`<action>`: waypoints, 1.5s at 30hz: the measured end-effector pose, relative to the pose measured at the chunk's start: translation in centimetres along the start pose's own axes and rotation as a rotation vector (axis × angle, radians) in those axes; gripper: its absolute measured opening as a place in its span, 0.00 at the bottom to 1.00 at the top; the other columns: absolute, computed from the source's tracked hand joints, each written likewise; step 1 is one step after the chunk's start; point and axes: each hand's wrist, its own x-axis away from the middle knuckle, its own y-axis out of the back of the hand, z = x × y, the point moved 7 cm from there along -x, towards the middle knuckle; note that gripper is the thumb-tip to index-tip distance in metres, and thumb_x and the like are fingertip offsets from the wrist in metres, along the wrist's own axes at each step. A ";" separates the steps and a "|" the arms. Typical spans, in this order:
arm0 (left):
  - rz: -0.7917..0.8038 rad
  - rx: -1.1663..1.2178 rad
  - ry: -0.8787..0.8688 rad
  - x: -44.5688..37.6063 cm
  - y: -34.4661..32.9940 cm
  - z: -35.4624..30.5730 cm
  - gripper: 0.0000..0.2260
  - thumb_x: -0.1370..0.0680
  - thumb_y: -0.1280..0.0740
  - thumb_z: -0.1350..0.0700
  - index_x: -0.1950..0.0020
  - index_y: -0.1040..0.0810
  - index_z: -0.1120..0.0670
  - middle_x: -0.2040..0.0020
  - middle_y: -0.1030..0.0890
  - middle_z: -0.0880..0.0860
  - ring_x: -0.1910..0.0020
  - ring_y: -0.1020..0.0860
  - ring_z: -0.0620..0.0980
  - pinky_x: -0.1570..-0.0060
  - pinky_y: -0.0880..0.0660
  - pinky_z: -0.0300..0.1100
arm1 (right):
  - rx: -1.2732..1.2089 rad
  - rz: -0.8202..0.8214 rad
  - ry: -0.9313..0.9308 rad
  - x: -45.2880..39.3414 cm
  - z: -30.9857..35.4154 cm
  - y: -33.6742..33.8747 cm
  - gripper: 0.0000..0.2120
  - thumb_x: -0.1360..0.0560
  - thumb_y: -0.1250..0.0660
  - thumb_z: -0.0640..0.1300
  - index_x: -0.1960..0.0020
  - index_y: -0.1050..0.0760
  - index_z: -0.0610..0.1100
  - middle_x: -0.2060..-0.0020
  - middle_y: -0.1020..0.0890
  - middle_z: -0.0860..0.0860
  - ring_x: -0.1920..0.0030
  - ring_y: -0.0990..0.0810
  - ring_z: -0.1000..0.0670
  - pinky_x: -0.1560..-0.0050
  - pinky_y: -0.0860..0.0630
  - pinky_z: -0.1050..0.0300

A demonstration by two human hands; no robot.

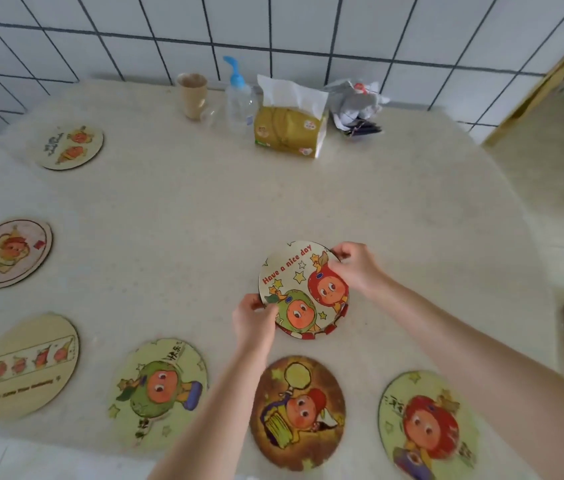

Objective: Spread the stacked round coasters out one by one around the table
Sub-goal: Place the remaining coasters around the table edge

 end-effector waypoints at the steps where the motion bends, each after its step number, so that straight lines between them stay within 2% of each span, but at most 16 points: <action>1: 0.005 -0.006 -0.003 1.1 -1.7 0.5 0.06 0.25 0.34 0.64 0.49 0.23 0.57 0.50 0.18 0.56 0.50 0.18 0.55 0.48 0.20 0.55 | -0.008 -0.006 0.001 0.6 -1.4 1.5 0.04 0.26 0.36 0.39 0.55 0.25 0.47 0.59 0.19 0.51 0.53 0.17 0.46 0.51 0.18 0.45; 3: 0.018 -0.005 -0.001 3.6 -5.3 1.7 0.05 0.25 0.34 0.64 0.51 0.23 0.56 0.51 0.18 0.55 0.51 0.18 0.54 0.49 0.19 0.54 | -0.014 -0.018 0.005 1.8 -4.2 4.9 0.04 0.26 0.36 0.39 0.56 0.25 0.48 0.61 0.20 0.53 0.54 0.18 0.46 0.51 0.18 0.44; 8: 0.097 -0.001 0.041 8.9 -13.8 4.1 0.06 0.24 0.34 0.63 0.49 0.24 0.55 0.51 0.17 0.53 0.52 0.18 0.54 0.49 0.19 0.55 | -0.014 -0.055 -0.024 4.2 -9.7 12.4 0.05 0.25 0.37 0.39 0.54 0.25 0.48 0.55 0.19 0.49 0.52 0.18 0.45 0.51 0.19 0.44; 10: 0.133 0.000 0.052 10.3 -16.9 4.6 0.06 0.24 0.35 0.63 0.49 0.25 0.56 0.50 0.18 0.56 0.51 0.18 0.58 0.49 0.20 0.56 | 0.000 -0.080 -0.052 4.7 -11.6 14.9 0.05 0.24 0.38 0.40 0.53 0.25 0.48 0.55 0.19 0.50 0.54 0.17 0.47 0.53 0.18 0.47; 14: 0.203 0.014 0.078 12.0 -21.7 5.0 0.05 0.23 0.35 0.64 0.53 0.26 0.55 0.50 0.20 0.56 0.52 0.18 0.55 0.55 0.17 0.49 | 0.023 -0.141 -0.111 5.0 -14.7 19.0 0.07 0.24 0.39 0.39 0.51 0.24 0.48 0.58 0.20 0.52 0.62 0.19 0.54 0.63 0.20 0.57; 18: 0.248 -0.008 0.075 11.9 -24.6 4.5 0.06 0.23 0.36 0.65 0.55 0.27 0.54 0.51 0.20 0.55 0.52 0.18 0.54 0.57 0.17 0.46 | 0.037 -0.200 -0.177 4.3 -16.3 21.5 0.07 0.24 0.39 0.39 0.50 0.24 0.47 0.59 0.21 0.51 0.62 0.18 0.50 0.56 0.18 0.48; 20: 0.266 -0.015 0.078 11.2 -26.1 4.0 0.05 0.23 0.36 0.64 0.53 0.26 0.55 0.50 0.20 0.56 0.51 0.18 0.55 0.55 0.17 0.48 | 0.036 -0.224 -0.198 3.3 -16.7 22.2 0.08 0.23 0.40 0.39 0.48 0.24 0.46 0.59 0.21 0.51 0.61 0.18 0.49 0.56 0.18 0.48; 23: 0.274 -0.031 0.095 10.7 -27.4 3.6 0.05 0.23 0.35 0.63 0.47 0.25 0.59 0.49 0.19 0.57 0.51 0.18 0.56 0.53 0.17 0.51 | 0.054 -0.250 -0.197 2.2 -16.6 22.6 0.11 0.23 0.41 0.38 0.45 0.23 0.44 0.57 0.21 0.50 0.60 0.20 0.49 0.64 0.22 0.57; 25: 0.274 -0.050 0.091 10.4 -27.7 3.9 0.04 0.23 0.35 0.64 0.49 0.24 0.58 0.53 0.19 0.55 0.52 0.18 0.56 0.53 0.18 0.51 | 0.060 -0.260 -0.197 1.6 -16.6 22.5 0.12 0.23 0.41 0.38 0.43 0.23 0.43 0.55 0.20 0.49 0.59 0.21 0.50 0.68 0.27 0.61; 28: 0.250 -0.116 0.009 10.0 -27.2 4.0 0.04 0.25 0.35 0.65 0.53 0.23 0.57 0.60 0.20 0.51 0.61 0.22 0.51 0.62 0.22 0.41 | 0.050 -0.263 -0.198 1.2 -16.5 22.5 0.09 0.22 0.40 0.42 0.46 0.23 0.45 0.62 0.22 0.53 0.63 0.20 0.54 0.71 0.26 0.62; 30: 0.214 -0.195 -0.055 9.9 -27.0 3.6 0.05 0.25 0.34 0.64 0.52 0.21 0.57 0.58 0.18 0.51 0.62 0.22 0.48 0.66 0.27 0.36 | 0.037 -0.263 -0.207 1.2 -16.5 22.5 0.08 0.22 0.40 0.42 0.48 0.23 0.45 0.64 0.23 0.54 0.66 0.21 0.55 0.73 0.27 0.61; 32: 0.189 -0.280 -0.093 10.1 -27.0 3.2 0.05 0.25 0.32 0.61 0.51 0.20 0.57 0.51 0.19 0.53 0.56 0.21 0.51 0.60 0.25 0.40 | 0.024 -0.271 -0.214 1.3 -16.6 22.5 0.08 0.23 0.41 0.41 0.49 0.23 0.45 0.64 0.21 0.52 0.68 0.22 0.54 0.75 0.30 0.62; 35: 0.174 -0.320 -0.105 10.5 -26.9 2.6 0.07 0.25 0.32 0.58 0.48 0.20 0.56 0.46 0.23 0.53 0.55 0.22 0.50 0.56 0.25 0.41 | -0.020 -0.272 -0.200 1.7 -16.2 22.8 0.09 0.23 0.41 0.41 0.47 0.23 0.46 0.59 0.20 0.50 0.64 0.21 0.52 0.72 0.30 0.62; 38: 0.178 -0.212 -0.069 10.2 -26.4 1.4 0.06 0.24 0.33 0.59 0.48 0.21 0.55 0.52 0.17 0.53 0.59 0.21 0.47 0.64 0.26 0.39 | -0.020 -0.269 -0.167 1.7 -15.2 24.0 0.07 0.23 0.39 0.42 0.50 0.24 0.48 0.59 0.21 0.51 0.64 0.22 0.55 0.72 0.29 0.63; 43: 0.219 -0.076 -0.051 8.5 -26.9 -1.5 0.04 0.24 0.34 0.60 0.50 0.21 0.56 0.57 0.17 0.52 0.63 0.21 0.49 0.57 0.19 0.46 | -0.007 -0.298 -0.127 0.7 -14.3 26.3 0.09 0.23 0.38 0.41 0.44 0.23 0.45 0.55 0.22 0.51 0.65 0.25 0.59 0.70 0.30 0.64; 45: 0.218 -0.041 -0.038 7.8 -27.7 -2.6 0.04 0.24 0.33 0.60 0.50 0.21 0.56 0.54 0.17 0.53 0.62 0.20 0.49 0.63 0.19 0.42 | -0.010 -0.293 -0.121 0.2 -14.1 27.3 0.11 0.25 0.36 0.39 0.43 0.23 0.44 0.55 0.22 0.51 0.64 0.24 0.57 0.69 0.30 0.65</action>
